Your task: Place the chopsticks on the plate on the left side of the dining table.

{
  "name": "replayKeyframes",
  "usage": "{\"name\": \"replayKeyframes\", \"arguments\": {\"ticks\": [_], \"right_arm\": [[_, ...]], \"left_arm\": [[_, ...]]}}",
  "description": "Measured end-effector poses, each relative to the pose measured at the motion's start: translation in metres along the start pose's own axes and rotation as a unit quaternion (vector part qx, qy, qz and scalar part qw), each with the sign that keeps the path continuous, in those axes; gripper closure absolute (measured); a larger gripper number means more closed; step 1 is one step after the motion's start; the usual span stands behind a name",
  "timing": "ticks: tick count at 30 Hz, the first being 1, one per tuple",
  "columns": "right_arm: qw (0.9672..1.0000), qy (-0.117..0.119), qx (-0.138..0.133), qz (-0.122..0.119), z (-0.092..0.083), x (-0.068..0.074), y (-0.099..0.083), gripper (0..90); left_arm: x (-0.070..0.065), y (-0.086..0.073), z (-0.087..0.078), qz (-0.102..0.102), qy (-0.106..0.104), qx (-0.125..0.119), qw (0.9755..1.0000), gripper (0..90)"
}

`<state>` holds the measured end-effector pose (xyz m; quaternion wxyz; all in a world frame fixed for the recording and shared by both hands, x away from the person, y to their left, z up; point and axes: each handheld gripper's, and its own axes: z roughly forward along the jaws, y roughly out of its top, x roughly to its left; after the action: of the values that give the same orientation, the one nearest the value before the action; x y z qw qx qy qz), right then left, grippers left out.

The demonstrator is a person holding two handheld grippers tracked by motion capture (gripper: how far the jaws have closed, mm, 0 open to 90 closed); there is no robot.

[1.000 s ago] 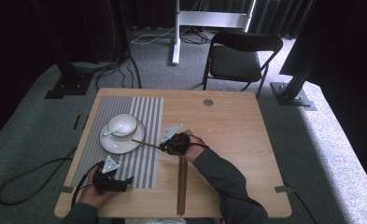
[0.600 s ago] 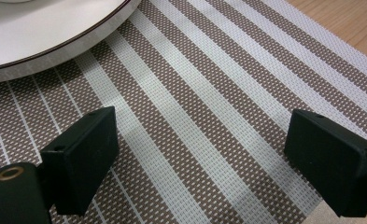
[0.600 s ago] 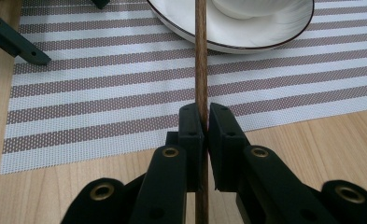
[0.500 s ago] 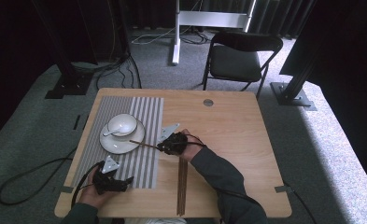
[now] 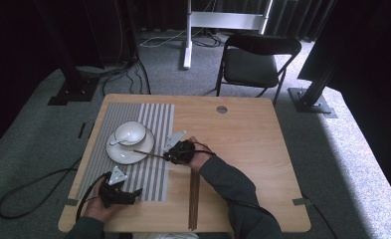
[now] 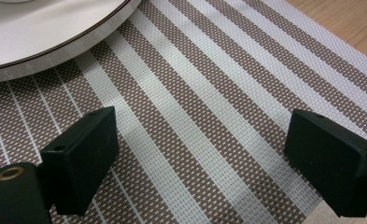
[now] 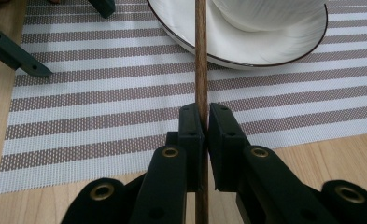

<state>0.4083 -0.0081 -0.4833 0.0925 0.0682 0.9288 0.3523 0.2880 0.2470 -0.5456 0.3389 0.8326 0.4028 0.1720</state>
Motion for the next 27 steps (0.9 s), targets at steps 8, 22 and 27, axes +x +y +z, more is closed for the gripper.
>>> {"name": "replayKeyframes", "arguments": {"ticks": [8, 22, 27], "right_arm": [[1.0, 0.008, -0.002, -0.005, 0.007, 0.001, 0.006, 84.1], [0.9998, 0.017, 0.0, -0.013, 0.016, 0.001, 0.016, 84.1], [0.9997, 0.019, -0.001, -0.015, 0.019, 0.001, 0.019, 84.1]], "left_arm": [[0.0, 0.0, 0.0, 0.0, 0.0, 0.001, 1.0, 10.3], [0.0, 0.0, 0.0, 0.0, 0.0, 0.001, 1.0, 10.3], [0.0, 0.0, 0.0, 0.0, 0.0, 0.001, 1.0, 10.3]]}}
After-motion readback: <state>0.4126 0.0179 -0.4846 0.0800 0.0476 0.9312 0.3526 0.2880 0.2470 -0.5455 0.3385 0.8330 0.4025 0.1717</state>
